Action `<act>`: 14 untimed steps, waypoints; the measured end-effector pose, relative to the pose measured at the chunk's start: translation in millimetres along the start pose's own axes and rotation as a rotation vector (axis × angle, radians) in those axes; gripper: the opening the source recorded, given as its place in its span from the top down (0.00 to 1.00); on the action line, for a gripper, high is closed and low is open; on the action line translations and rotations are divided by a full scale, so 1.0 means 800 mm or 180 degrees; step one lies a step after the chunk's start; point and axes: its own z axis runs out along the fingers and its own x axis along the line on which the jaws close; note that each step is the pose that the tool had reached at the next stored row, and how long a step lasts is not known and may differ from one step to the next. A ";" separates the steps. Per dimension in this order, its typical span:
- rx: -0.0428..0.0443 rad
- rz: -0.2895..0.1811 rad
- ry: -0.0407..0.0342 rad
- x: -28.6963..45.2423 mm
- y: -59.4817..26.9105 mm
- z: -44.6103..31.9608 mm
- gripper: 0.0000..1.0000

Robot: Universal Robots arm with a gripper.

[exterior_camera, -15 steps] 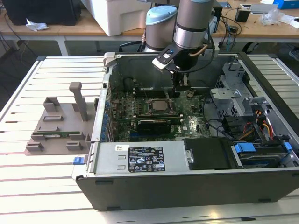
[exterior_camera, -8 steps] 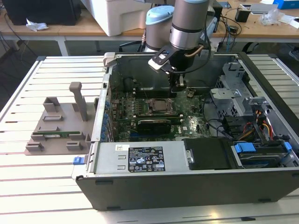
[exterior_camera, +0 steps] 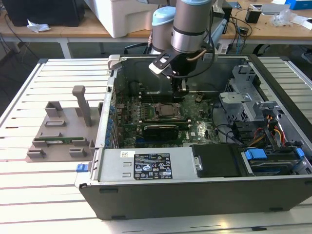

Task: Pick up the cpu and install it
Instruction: 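Close the cpu cover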

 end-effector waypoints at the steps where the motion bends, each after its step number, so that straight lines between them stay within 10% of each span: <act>1: 0.0000 0.0000 0.0000 0.0006 -0.008 0.0041 0.89; 9: 0.0000 0.0000 0.0000 0.0046 -0.059 0.0328 0.89; 14: 0.0000 -0.0001 -0.0001 0.0049 -0.063 0.0387 0.89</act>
